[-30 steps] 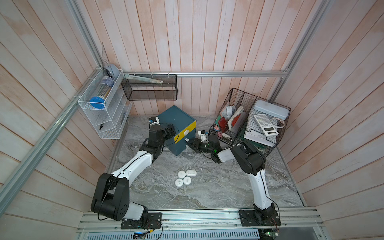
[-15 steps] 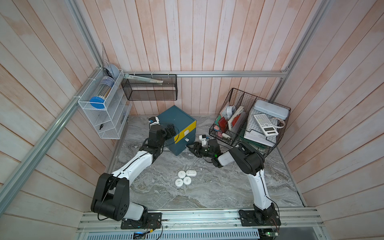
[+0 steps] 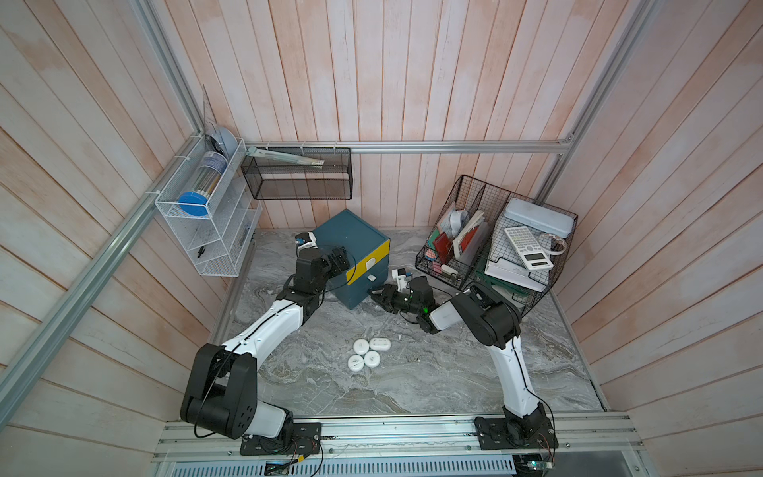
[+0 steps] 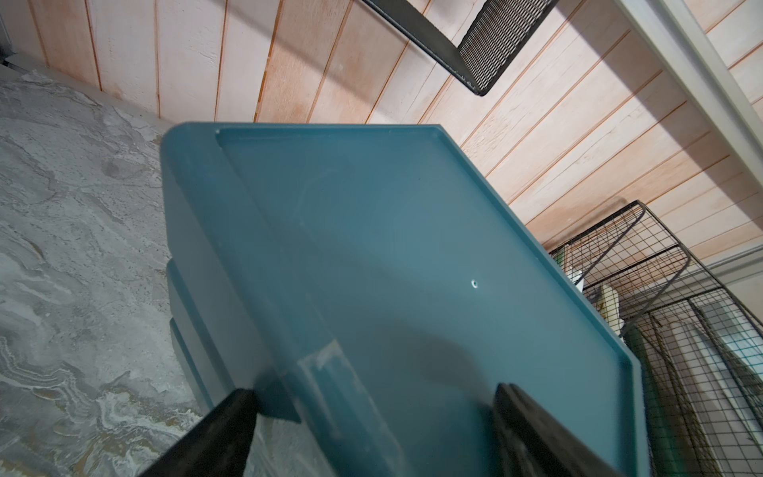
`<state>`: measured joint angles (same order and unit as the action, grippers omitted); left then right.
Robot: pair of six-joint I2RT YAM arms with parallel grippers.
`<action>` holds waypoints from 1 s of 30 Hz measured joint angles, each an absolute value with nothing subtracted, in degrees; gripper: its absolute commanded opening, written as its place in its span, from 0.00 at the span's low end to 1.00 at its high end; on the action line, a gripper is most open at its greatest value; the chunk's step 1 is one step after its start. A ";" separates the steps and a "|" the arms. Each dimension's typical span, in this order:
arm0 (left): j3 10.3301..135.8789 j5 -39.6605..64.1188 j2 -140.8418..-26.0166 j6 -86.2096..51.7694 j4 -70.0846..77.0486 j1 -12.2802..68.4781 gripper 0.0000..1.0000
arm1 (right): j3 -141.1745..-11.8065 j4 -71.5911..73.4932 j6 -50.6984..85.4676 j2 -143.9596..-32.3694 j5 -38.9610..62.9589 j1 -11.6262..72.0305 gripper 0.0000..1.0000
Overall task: Put the bluetooth earphones in the drawer according to color
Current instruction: Open the drawer in the storage box.
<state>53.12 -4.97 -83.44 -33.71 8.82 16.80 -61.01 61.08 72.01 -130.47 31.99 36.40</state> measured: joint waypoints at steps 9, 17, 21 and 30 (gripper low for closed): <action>53.12 -4.97 -83.44 -33.69 8.82 16.80 0.94 | -61.01 61.19 72.14 -130.37 31.77 36.34 0.18; 53.04 -4.99 -83.44 -33.74 8.86 16.80 0.94 | -60.88 60.16 71.79 -129.60 31.40 36.29 0.00; 53.01 -5.02 -83.44 -33.74 8.86 16.84 0.95 | -58.72 59.88 71.70 -127.85 30.59 36.29 0.00; 52.84 -5.98 -83.22 -33.74 8.86 17.06 0.95 | -48.29 54.76 68.42 -117.16 27.16 36.32 0.00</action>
<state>52.84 -5.98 -83.22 -33.74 8.86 17.06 -48.29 54.76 68.42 -117.16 27.16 36.32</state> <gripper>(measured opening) 0.944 0.063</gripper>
